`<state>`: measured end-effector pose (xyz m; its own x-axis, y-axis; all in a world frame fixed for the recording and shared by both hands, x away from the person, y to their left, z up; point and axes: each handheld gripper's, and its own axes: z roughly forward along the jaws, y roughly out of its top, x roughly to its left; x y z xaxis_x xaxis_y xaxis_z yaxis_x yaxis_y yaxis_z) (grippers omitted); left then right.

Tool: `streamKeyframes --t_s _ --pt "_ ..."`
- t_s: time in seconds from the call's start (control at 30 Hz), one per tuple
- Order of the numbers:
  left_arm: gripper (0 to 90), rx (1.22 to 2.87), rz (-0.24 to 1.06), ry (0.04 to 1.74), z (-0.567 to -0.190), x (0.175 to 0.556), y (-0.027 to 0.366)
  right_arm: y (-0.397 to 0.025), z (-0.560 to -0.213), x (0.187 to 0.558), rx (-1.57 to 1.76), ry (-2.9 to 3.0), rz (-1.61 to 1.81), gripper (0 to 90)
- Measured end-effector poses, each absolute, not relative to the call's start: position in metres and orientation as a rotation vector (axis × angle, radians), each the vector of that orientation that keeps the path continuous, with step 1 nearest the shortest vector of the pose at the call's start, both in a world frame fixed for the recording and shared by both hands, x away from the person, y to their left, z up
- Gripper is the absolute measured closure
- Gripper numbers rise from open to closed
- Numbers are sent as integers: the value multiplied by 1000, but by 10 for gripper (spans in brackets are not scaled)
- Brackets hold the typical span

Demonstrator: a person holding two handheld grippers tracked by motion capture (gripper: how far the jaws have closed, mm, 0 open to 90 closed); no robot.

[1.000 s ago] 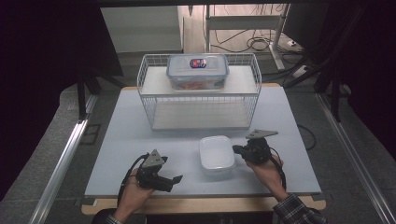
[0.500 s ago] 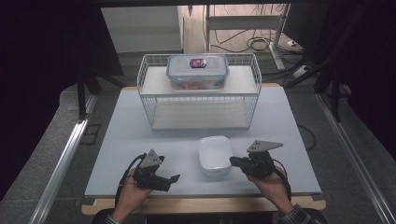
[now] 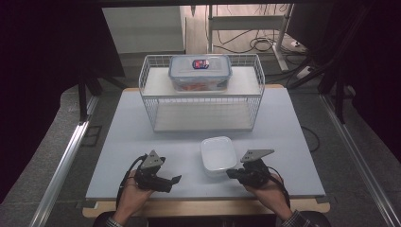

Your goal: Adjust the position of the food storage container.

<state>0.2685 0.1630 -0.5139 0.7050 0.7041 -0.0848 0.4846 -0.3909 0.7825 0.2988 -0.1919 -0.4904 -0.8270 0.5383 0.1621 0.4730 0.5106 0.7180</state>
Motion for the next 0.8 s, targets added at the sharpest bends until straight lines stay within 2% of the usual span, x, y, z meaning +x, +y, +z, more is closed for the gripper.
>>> streamKeyframes --t_s 0.43,0.63,0.73,0.8 --pt "84 2057 368 965 -509 297 162 -203 -489 320 982 2559 1194 878" --pt "142 2057 409 993 -509 314 162 -203 -489 331 1011 2528 1183 875" --pt "232 2021 414 1007 -507 327 163 -202 -489 342 1030 2503 1175 871" --pt "253 2012 417 1010 -506 330 163 -203 -489 344 1030 2500 1174 871"
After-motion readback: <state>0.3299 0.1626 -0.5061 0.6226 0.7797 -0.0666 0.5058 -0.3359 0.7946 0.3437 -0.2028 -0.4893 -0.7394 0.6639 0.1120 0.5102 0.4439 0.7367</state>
